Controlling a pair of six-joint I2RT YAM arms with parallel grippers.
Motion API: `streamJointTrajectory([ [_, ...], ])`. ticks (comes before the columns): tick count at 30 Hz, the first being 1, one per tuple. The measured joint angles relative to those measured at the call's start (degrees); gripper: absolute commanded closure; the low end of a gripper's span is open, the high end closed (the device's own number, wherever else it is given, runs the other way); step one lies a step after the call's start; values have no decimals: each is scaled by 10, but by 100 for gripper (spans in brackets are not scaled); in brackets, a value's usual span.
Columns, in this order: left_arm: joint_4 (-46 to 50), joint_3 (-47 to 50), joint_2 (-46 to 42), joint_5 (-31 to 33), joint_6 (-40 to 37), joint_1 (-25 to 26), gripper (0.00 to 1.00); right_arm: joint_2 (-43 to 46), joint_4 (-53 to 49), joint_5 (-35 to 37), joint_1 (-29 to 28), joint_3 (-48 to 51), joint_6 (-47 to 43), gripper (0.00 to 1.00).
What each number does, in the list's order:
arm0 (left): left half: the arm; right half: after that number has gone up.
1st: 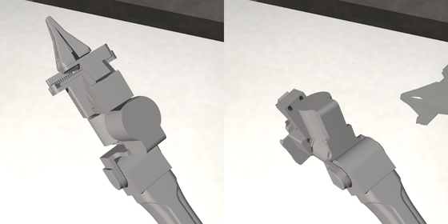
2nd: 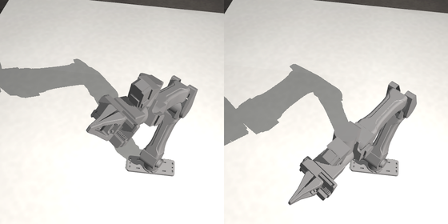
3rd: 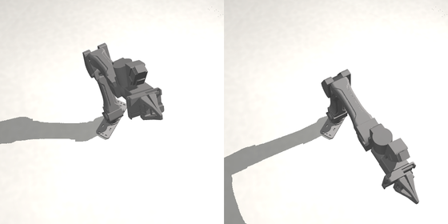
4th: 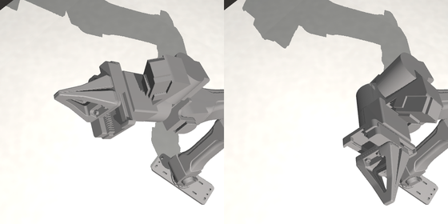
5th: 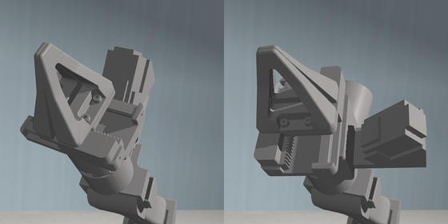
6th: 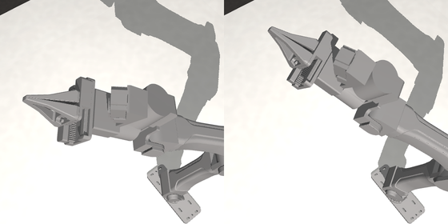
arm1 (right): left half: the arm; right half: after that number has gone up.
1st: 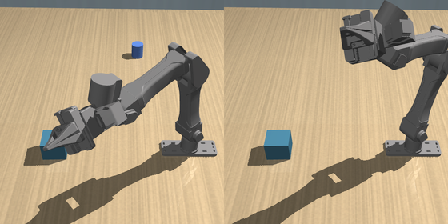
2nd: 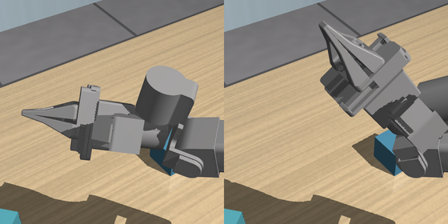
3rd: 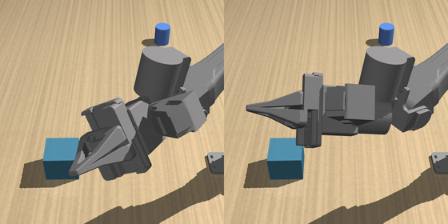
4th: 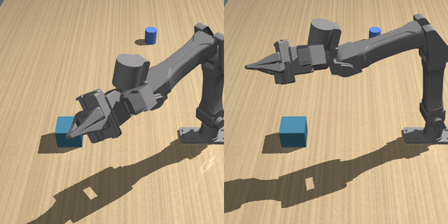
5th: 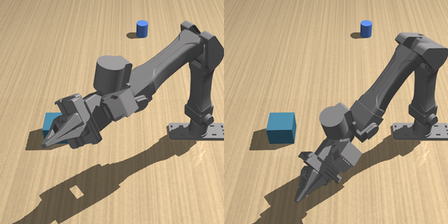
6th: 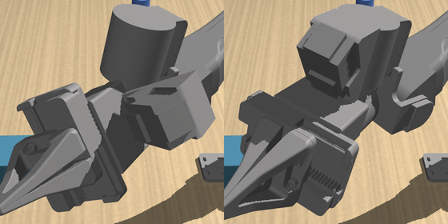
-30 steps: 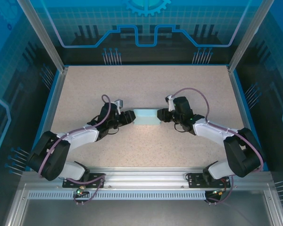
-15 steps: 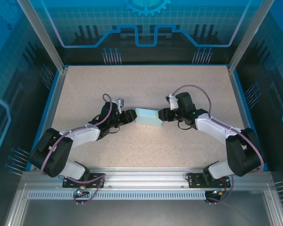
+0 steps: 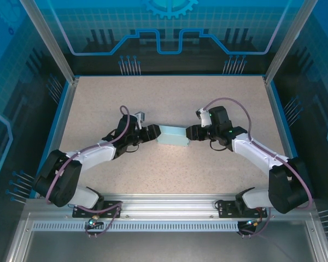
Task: Fold the paper box
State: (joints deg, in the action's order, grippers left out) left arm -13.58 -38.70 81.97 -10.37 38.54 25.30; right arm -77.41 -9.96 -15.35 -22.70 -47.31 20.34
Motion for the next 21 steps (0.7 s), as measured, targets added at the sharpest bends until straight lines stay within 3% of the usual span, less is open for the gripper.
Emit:
streamJointTrajectory([
  [15,-3,-40,59,-39,-14,0,52,-44,38,-31,0,8,18,52],
  [21,-3,-56,72,-45,-14,-3,57,-64,59,-33,7,7,24,55],
])
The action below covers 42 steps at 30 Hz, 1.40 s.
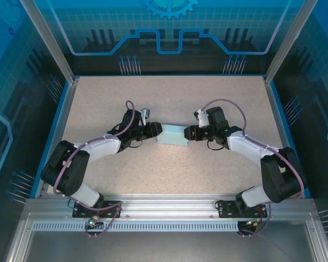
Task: Fold the paper box
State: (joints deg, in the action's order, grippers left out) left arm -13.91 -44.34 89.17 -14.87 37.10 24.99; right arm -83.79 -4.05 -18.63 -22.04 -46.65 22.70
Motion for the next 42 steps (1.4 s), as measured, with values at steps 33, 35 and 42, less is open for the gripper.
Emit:
streamJointTrajectory([
  [33,-37,-229,215,73,-77,-70,54,-283,64,36,34,-292,-108,57],
  [35,-55,-215,211,71,-77,-69,53,-272,70,33,34,-273,-108,57],
  [42,-91,-156,179,71,-76,-52,50,-235,86,31,33,-218,-107,56],
])
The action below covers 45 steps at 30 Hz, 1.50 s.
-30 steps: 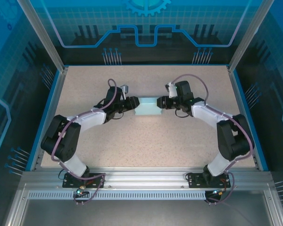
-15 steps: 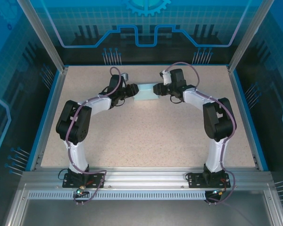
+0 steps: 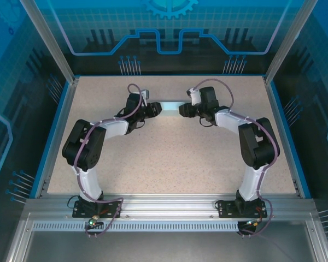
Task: Fold the paper box
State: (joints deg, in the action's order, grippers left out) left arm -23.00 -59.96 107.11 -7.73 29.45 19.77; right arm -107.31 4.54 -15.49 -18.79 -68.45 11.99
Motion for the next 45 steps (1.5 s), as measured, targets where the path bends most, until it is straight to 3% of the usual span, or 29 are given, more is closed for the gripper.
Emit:
streamJointTrajectory([
  [10,-5,72,-13,-9,6,29,47,9,-13,18,-12,64,30,54],
  [19,-14,95,-11,-10,12,41,35,9,-56,33,-19,69,48,46],
  [26,8,113,-40,25,-4,44,29,50,-110,91,-19,75,43,42],
  [30,26,131,-111,67,-32,44,26,123,-130,137,-19,78,24,38],
  [38,26,214,-306,211,-123,42,15,302,-123,294,-26,130,-31,2],
  [45,23,294,-412,340,-192,9,1,372,-92,426,-22,227,-59,0],
])
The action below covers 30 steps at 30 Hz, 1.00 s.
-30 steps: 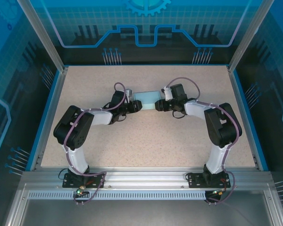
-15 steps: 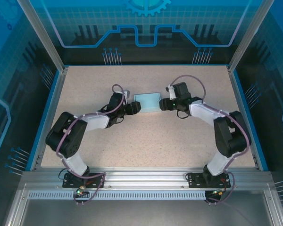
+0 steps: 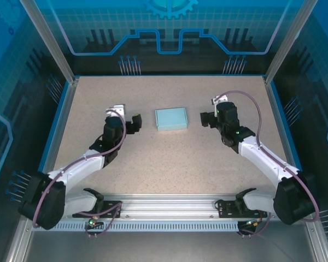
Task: Fold the paper box
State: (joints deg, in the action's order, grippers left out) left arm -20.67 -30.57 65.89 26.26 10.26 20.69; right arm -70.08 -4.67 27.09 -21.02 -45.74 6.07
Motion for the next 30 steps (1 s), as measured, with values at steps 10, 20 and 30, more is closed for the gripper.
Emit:
streamJointTrajectory([
  [10,-33,39,-17,14,-73,-92,1,-2,110,13,69,106,-46,0],
  [20,-214,94,173,-85,-103,-156,1,-74,285,-101,152,185,-61,0],
  [30,-307,102,232,-158,-106,-181,1,-158,438,-193,169,220,-59,0],
])
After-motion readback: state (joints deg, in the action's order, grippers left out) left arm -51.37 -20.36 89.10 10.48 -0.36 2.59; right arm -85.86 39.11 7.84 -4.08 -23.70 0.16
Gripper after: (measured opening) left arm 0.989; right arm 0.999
